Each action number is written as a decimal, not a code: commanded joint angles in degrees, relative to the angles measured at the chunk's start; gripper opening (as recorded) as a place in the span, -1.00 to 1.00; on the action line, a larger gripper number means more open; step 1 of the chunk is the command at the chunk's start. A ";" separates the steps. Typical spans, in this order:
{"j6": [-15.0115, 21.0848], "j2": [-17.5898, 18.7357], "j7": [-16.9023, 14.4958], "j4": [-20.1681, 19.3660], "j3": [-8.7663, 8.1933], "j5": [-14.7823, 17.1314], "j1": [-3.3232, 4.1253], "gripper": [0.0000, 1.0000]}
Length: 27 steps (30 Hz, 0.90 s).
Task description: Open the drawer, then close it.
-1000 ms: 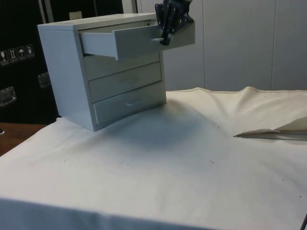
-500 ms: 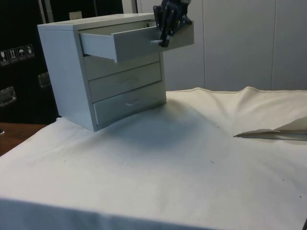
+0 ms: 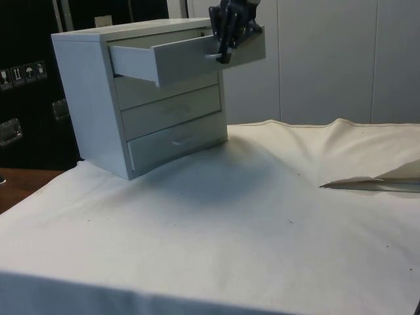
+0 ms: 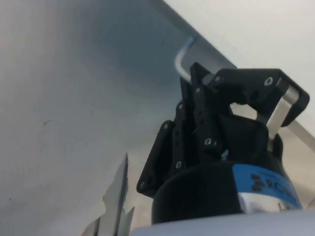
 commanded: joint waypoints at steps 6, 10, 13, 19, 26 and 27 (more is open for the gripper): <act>0.74 -0.69 2.98 -0.74 0.11 -4.13 0.00 -1.00; 1.83 -1.09 5.96 -1.38 1.32 -8.37 -1.15 -1.00; 1.95 -1.20 8.14 -1.55 1.38 -11.17 -1.15 -1.00; 2.18 -1.09 10.83 -1.60 1.55 -14.38 -1.20 -1.00; 2.01 -0.86 15.30 -1.55 1.78 -18.33 -0.80 -1.00; 1.95 -0.86 15.81 -1.49 1.89 -18.62 -0.80 -1.00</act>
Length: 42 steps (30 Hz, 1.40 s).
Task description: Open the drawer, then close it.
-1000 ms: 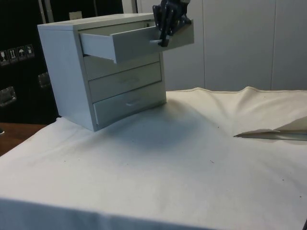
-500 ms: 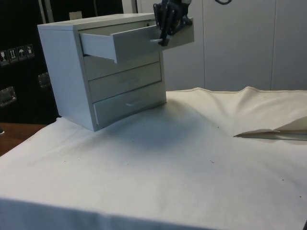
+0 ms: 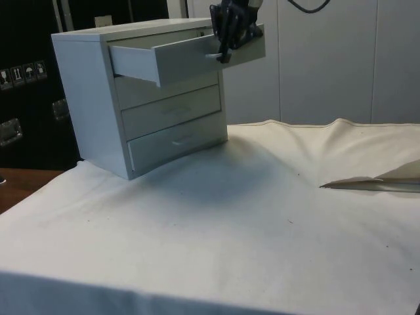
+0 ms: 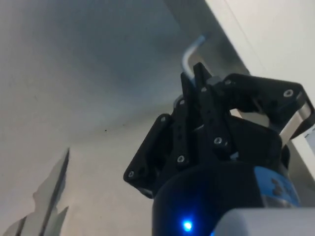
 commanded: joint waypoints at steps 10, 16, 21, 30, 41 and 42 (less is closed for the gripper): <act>-0.06 0.11 3.32 0.23 1.78 -2.52 -0.80 -0.40; -0.06 0.11 3.50 0.23 1.95 -2.58 -0.80 0.22; -0.11 0.06 2.58 0.00 1.26 -1.32 0.06 0.84; -0.40 0.06 3.90 -0.17 2.29 -1.32 0.11 1.00; -0.40 -1.83 7.28 -3.72 4.81 -2.12 -0.46 1.00; -0.34 -2.01 7.45 -4.01 4.93 -2.12 -0.46 1.00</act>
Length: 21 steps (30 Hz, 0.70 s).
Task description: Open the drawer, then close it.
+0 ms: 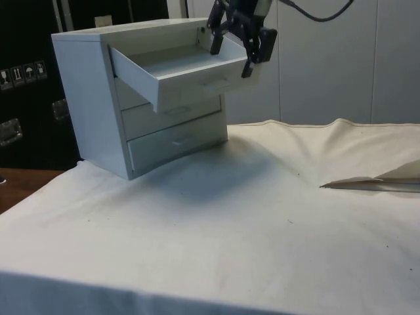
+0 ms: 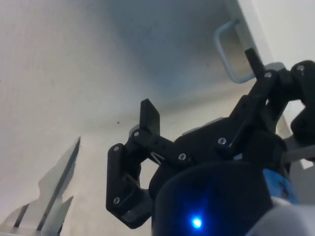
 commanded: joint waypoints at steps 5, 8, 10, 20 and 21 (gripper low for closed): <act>0.00 -1.26 0.97 -1.89 0.74 0.00 0.00 1.00; 0.11 -2.81 2.23 -3.44 1.78 -1.03 -0.80 1.00; 0.17 -3.50 2.58 -4.30 2.01 -1.09 -0.80 1.00; 0.74 -5.27 3.90 -7.79 2.98 -1.03 -0.74 1.00; 0.86 -5.21 3.95 -7.96 3.04 -0.97 -0.69 1.00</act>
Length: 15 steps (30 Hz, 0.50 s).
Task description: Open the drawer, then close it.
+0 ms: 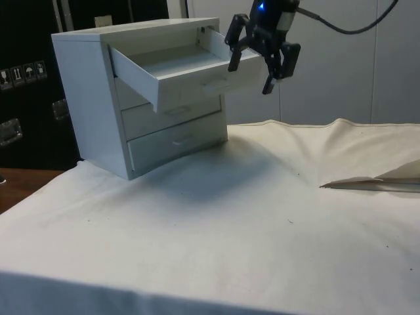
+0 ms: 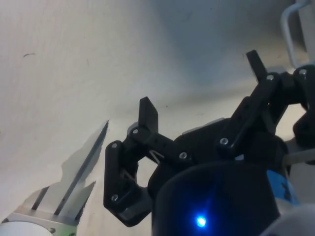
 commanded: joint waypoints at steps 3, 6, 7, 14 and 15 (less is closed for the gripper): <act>0.74 0.40 1.15 -0.69 0.86 -0.97 -0.63 1.00; 0.80 0.74 1.32 -0.86 0.97 -0.92 -0.52 1.00; 0.80 0.86 1.32 -0.92 1.03 -0.92 -0.52 0.93; 0.97 1.49 1.60 -0.92 1.32 -0.86 -0.46 0.19; 1.03 1.55 1.66 -0.92 1.32 -0.86 -0.46 0.07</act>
